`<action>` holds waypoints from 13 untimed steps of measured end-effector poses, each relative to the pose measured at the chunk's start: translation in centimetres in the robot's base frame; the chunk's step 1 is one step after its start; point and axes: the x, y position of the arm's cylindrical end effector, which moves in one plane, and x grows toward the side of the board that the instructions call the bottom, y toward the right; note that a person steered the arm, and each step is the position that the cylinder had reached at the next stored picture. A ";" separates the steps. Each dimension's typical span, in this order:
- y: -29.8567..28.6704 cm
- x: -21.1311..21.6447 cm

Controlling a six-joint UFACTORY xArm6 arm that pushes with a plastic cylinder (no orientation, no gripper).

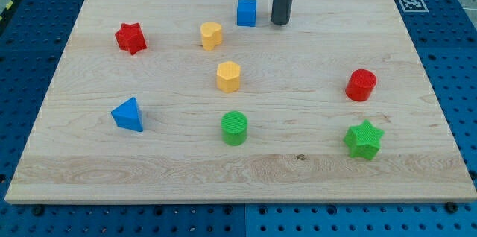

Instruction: Move the blue cube above the yellow heart

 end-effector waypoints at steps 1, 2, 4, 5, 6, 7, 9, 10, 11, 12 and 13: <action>-0.3 0.0; -0.3 0.0; -1.2 -1.0; -1.2 -2.1; -1.2 -2.2; -1.3 -2.2; -2.4 -2.2; -2.4 -2.2; -2.4 -2.2; -2.5 -2.2; -2.9 -2.2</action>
